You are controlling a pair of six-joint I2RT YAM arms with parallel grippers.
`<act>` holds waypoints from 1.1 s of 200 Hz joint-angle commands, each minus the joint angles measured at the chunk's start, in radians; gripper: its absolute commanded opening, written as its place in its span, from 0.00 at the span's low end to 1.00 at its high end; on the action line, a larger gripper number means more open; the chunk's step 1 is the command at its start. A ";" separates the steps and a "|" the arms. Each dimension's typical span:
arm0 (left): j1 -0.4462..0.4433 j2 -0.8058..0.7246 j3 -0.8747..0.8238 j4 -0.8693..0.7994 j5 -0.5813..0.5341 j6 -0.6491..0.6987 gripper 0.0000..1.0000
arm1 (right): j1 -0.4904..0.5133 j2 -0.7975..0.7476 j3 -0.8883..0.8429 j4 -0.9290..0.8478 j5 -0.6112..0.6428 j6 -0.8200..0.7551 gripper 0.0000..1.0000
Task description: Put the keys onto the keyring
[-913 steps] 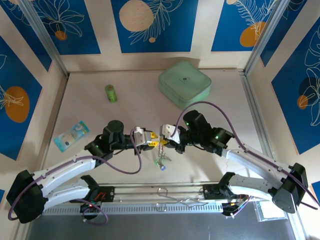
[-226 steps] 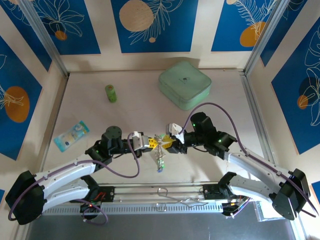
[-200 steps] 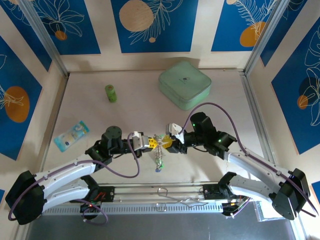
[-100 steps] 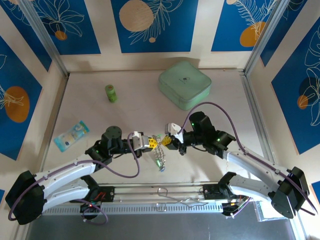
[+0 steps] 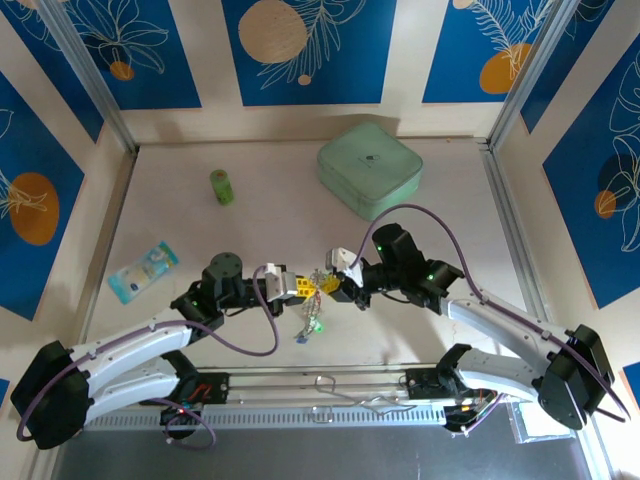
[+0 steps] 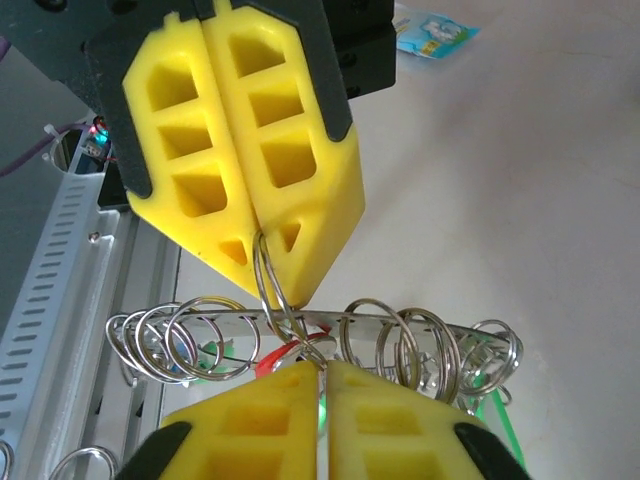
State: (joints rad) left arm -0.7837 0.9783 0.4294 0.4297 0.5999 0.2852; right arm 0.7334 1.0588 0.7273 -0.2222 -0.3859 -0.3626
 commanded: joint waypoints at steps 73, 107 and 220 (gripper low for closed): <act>-0.009 0.057 -0.034 0.241 0.075 -0.068 0.00 | 0.022 -0.068 -0.023 0.072 -0.021 0.009 0.21; -0.008 0.057 -0.037 0.253 0.077 -0.077 0.00 | 0.023 -0.059 -0.027 0.070 -0.014 0.008 0.19; -0.009 0.040 0.051 -0.032 -0.070 0.032 0.23 | 0.028 -0.027 0.068 -0.079 0.028 -0.069 0.00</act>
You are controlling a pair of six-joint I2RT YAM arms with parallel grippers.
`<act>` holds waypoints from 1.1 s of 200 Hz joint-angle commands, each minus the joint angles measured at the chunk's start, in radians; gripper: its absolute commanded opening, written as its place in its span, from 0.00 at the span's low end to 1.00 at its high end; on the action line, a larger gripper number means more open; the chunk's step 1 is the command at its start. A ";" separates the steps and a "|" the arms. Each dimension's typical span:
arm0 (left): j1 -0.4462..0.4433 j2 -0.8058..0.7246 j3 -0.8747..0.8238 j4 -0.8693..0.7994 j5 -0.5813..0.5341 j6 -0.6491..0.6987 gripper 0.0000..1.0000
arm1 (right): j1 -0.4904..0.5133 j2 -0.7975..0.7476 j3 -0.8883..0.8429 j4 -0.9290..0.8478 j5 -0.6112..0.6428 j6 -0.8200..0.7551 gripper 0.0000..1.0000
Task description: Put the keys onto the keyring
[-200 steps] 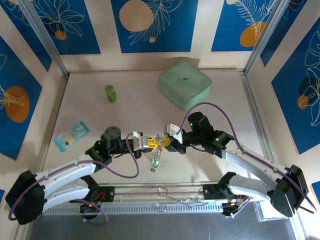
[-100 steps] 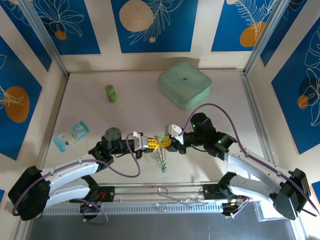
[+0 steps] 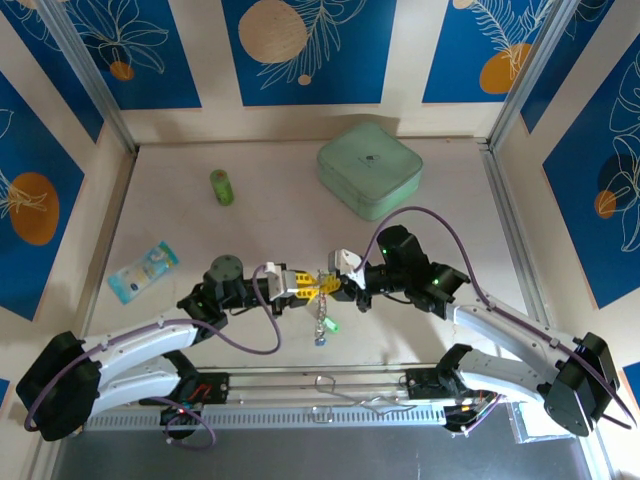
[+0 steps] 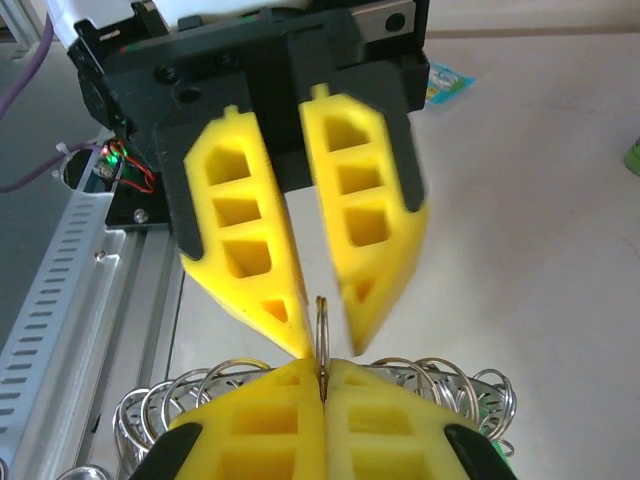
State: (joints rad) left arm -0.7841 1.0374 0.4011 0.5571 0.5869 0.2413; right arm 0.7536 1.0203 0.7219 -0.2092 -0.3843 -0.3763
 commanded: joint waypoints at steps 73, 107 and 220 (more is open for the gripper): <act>-0.014 0.013 0.180 -0.360 -0.037 0.175 0.18 | 0.074 0.119 0.258 -0.356 0.127 -0.187 0.00; -0.018 0.040 0.215 -0.415 0.017 0.209 0.05 | 0.088 0.144 0.294 -0.336 0.121 -0.195 0.00; -0.017 0.032 -0.010 0.196 -0.038 -0.082 0.00 | -0.046 -0.068 -0.008 0.012 0.023 0.088 0.31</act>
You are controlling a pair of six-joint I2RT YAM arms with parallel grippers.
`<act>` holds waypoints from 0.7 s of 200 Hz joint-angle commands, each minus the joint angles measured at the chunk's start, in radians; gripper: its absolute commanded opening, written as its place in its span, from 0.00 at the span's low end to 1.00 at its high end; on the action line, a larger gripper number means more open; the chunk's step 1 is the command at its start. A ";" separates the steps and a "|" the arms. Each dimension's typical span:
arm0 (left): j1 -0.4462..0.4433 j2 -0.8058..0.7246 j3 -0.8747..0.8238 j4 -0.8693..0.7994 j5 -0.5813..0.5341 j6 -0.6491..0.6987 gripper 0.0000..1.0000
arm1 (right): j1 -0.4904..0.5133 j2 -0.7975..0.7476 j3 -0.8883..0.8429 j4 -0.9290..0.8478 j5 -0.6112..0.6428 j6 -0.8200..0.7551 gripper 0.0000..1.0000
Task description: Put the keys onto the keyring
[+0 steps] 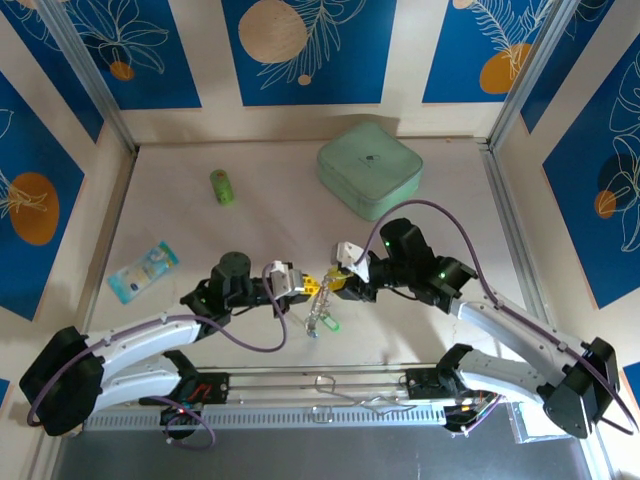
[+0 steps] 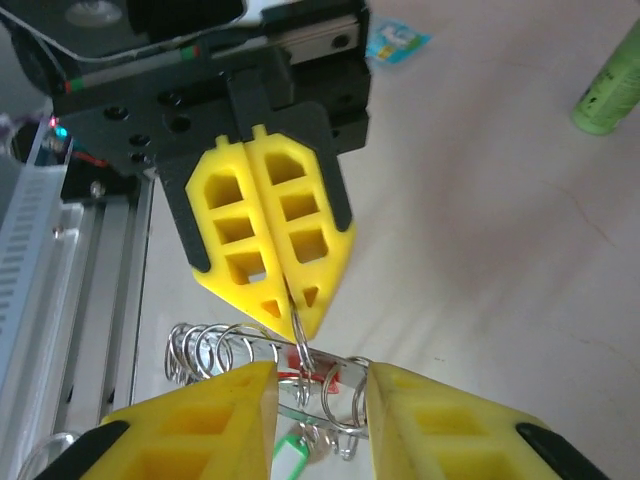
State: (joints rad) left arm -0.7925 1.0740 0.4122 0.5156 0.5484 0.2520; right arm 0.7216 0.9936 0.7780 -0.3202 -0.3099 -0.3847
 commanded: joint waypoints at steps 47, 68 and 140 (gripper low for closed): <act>-0.008 -0.003 -0.041 0.274 0.027 -0.100 0.00 | -0.040 -0.110 -0.146 0.187 -0.048 0.145 0.32; -0.010 -0.005 -0.042 0.274 0.033 -0.100 0.00 | -0.042 -0.109 -0.145 0.190 -0.054 0.151 0.32; -0.009 -0.005 -0.040 0.274 0.046 -0.099 0.00 | -0.038 -0.060 -0.111 0.205 -0.146 0.148 0.28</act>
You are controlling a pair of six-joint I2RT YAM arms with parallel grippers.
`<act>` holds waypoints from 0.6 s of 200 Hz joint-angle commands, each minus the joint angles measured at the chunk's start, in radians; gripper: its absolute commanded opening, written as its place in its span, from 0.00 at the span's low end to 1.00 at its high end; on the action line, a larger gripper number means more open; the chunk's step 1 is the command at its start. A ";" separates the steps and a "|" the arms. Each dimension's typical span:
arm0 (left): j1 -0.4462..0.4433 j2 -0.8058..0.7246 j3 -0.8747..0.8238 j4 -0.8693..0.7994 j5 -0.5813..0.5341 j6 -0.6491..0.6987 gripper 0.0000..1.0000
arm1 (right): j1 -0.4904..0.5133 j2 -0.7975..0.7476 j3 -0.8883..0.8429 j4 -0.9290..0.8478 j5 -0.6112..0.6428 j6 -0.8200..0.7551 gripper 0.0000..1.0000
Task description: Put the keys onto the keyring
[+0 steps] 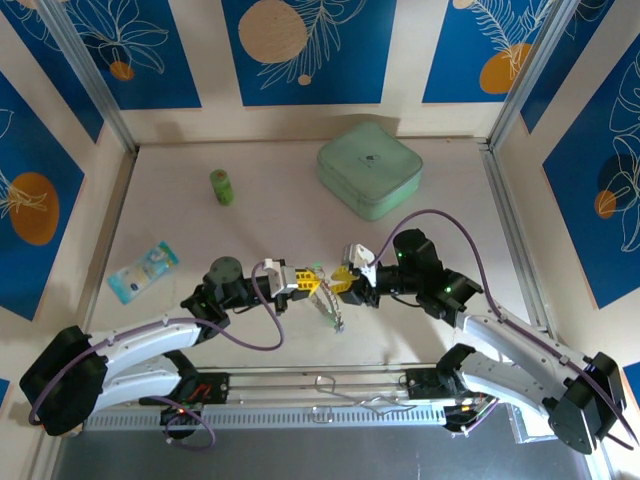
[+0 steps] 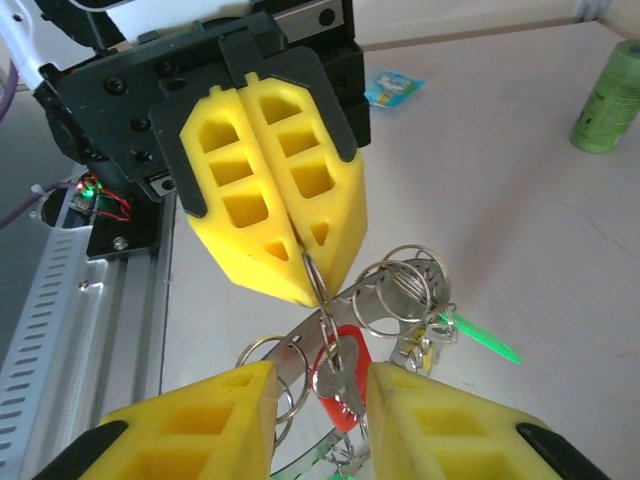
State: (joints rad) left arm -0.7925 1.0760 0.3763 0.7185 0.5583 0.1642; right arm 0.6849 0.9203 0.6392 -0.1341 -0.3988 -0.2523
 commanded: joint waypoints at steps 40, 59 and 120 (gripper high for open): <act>-0.009 -0.007 -0.002 0.058 0.039 -0.004 0.00 | 0.001 0.017 0.027 0.032 -0.047 0.019 0.21; -0.010 -0.008 0.001 0.050 0.043 0.001 0.00 | 0.001 0.013 0.025 0.040 -0.044 0.019 0.19; -0.009 -0.013 0.012 0.039 0.055 0.006 0.00 | 0.002 0.028 0.030 0.028 -0.042 0.009 0.05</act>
State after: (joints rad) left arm -0.7925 1.0760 0.3763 0.7174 0.5755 0.1650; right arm 0.6849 0.9401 0.6395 -0.1120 -0.4232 -0.2382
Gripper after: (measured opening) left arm 0.056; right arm 0.069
